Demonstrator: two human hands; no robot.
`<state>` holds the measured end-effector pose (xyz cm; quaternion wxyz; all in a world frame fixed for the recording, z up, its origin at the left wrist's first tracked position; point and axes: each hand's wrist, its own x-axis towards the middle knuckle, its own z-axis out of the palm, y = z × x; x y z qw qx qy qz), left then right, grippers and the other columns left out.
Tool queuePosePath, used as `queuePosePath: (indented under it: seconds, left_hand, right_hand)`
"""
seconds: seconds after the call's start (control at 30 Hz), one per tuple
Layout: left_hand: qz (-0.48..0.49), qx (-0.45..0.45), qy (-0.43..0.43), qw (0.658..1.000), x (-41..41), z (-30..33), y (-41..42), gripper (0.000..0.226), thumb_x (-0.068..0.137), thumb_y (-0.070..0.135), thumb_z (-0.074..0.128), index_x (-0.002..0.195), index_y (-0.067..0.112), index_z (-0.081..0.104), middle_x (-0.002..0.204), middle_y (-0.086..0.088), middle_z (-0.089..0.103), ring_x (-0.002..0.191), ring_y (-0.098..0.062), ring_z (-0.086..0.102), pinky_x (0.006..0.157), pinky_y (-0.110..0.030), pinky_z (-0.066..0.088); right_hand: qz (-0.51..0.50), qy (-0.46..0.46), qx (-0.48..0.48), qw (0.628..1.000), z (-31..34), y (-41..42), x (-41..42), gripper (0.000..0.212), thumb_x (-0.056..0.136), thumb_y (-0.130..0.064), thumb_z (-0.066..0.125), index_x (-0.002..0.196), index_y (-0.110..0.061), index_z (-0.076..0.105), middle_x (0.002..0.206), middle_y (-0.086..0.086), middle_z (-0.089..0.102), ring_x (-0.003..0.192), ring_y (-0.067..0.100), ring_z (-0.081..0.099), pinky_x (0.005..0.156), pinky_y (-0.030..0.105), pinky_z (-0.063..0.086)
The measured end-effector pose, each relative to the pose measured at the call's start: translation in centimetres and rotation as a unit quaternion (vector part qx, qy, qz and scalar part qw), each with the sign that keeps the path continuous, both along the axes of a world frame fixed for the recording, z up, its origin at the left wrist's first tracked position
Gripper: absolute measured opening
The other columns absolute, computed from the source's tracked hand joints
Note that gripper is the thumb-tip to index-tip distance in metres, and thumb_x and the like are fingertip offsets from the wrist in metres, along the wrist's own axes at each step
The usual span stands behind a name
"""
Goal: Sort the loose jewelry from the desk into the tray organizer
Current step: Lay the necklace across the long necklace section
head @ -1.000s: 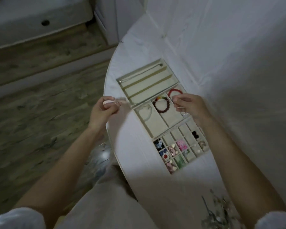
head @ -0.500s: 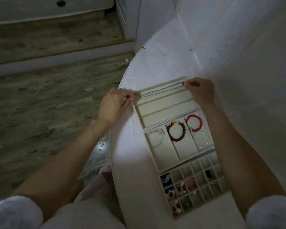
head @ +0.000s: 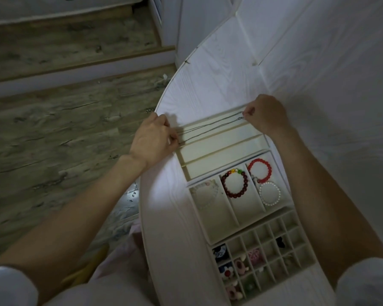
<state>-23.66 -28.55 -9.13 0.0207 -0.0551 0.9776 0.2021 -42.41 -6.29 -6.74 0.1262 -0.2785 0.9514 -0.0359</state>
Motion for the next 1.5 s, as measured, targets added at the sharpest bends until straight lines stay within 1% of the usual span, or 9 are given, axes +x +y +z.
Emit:
queuePosePath:
  seconds: [0.13, 0.3, 0.43, 0.6, 0.8, 1.0, 1.23, 1.37, 1.5]
  left_hand:
    - [-0.025, -0.023, 0.01, 0.999, -0.3, 0.1, 0.0, 0.016, 0.083, 0.027, 0.066, 0.08, 0.017, 0.077, 0.084, -0.01, 0.058, 0.082, -0.027, 0.051, 0.079, -0.033, 0.036]
    - [-0.036, -0.017, 0.022, 0.999, -0.1, -0.3, -0.3, 0.033, 0.088, 0.035, 0.053, 0.076, 0.015, 0.076, 0.082, -0.008, 0.057, 0.08, -0.027, 0.05, 0.076, -0.035, 0.039]
    - [-0.062, -0.03, 0.05, 0.996, 0.4, -0.7, -0.4, 0.048, 0.087, 0.04, 0.036, 0.074, 0.016, 0.075, 0.08, -0.005, 0.057, 0.078, -0.023, 0.049, 0.074, -0.03, 0.034]
    - [-0.101, -0.067, 0.078, 0.99, 0.9, -0.9, -0.8, 0.047, 0.091, 0.035, 0.037, 0.075, 0.015, 0.076, 0.083, -0.005, 0.058, 0.076, -0.024, 0.048, 0.067, -0.037, 0.042]
    - [-0.128, -0.046, 0.087, 0.987, 1.4, -0.9, -1.2, 0.041, 0.092, 0.039, 0.038, 0.094, 0.022, 0.075, 0.091, -0.003, 0.057, 0.082, -0.022, 0.043, 0.073, -0.035, 0.034]
    - [-0.136, -0.058, 0.081, 0.986, 1.4, -1.0, -1.3, 0.044, 0.092, 0.038, 0.037, 0.088, 0.018, 0.076, 0.094, -0.003, 0.055, 0.086, -0.019, 0.038, 0.072, -0.034, 0.028]
    - [-0.141, -0.07, 0.069, 0.985, 1.0, -1.0, -1.6, 0.05, 0.094, 0.04, 0.032, 0.087, 0.018, 0.077, 0.098, -0.001, 0.054, 0.089, -0.018, 0.039, 0.074, -0.035, 0.031]
    - [-0.135, -0.065, 0.071, 0.986, 1.1, -1.3, -1.7, 0.05, 0.094, 0.04, 0.033, 0.087, 0.017, 0.077, 0.099, -0.002, 0.055, 0.089, -0.019, 0.04, 0.073, -0.036, 0.032]
    - [-0.132, -0.058, 0.071, 0.987, 1.1, -1.2, -1.5, 0.051, 0.094, 0.04, 0.033, 0.086, 0.016, 0.077, 0.098, -0.002, 0.055, 0.089, -0.019, 0.04, 0.073, -0.036, 0.035]
  right_hand:
    - [-0.021, -0.015, 0.001, 1.0, 0.9, 0.4, -0.1, 0.031, 0.088, -0.019, 0.057, 0.057, -0.015, 0.058, 0.079, 0.009, 0.049, 0.072, 0.025, 0.048, 0.059, 0.025, 0.032]
    - [-0.06, -0.049, -0.058, 0.995, 1.0, 1.2, -0.3, 0.024, 0.089, -0.024, 0.056, 0.087, -0.005, 0.071, 0.098, 0.015, 0.058, 0.086, 0.03, 0.056, 0.071, 0.031, 0.044]
    - [-0.022, -0.011, -0.059, 0.998, 1.2, 1.5, 0.6, 0.025, 0.09, -0.012, 0.049, 0.096, -0.015, 0.073, 0.109, 0.014, 0.053, 0.104, 0.03, 0.046, 0.081, 0.032, 0.04]
    - [0.054, -0.006, -0.038, 0.998, 1.0, 1.5, 1.3, 0.03, 0.093, -0.011, 0.047, 0.1, -0.021, 0.074, 0.112, 0.011, 0.046, 0.102, 0.029, 0.041, 0.087, 0.036, 0.037]
    - [0.076, 0.032, -0.012, 0.996, 0.4, 2.6, 1.2, 0.025, 0.093, -0.012, 0.051, 0.1, -0.018, 0.074, 0.107, 0.012, 0.049, 0.096, 0.031, 0.043, 0.078, 0.036, 0.037]
    - [0.0, 0.011, -0.079, 0.997, -0.5, 1.0, 0.8, 0.013, 0.086, -0.022, 0.066, 0.092, -0.012, 0.072, 0.093, 0.004, 0.048, 0.089, 0.02, 0.044, 0.067, 0.027, 0.033]
    - [0.122, -0.042, 0.011, 0.992, 0.5, -0.6, -1.3, 0.009, 0.078, -0.017, 0.074, 0.082, -0.01, 0.075, 0.08, -0.003, 0.047, 0.078, 0.019, 0.05, 0.062, 0.026, 0.03]
    - [0.163, -0.012, 0.069, 0.984, 0.5, -1.2, -1.6, 0.005, 0.08, -0.014, 0.071, 0.077, -0.01, 0.074, 0.082, 0.001, 0.056, 0.08, 0.025, 0.056, 0.061, 0.027, 0.03]
    - [0.178, 0.009, 0.076, 0.981, 0.6, -1.2, -1.8, 0.008, 0.08, -0.011, 0.068, 0.077, -0.009, 0.075, 0.081, 0.004, 0.064, 0.072, 0.021, 0.056, 0.056, 0.022, 0.025]
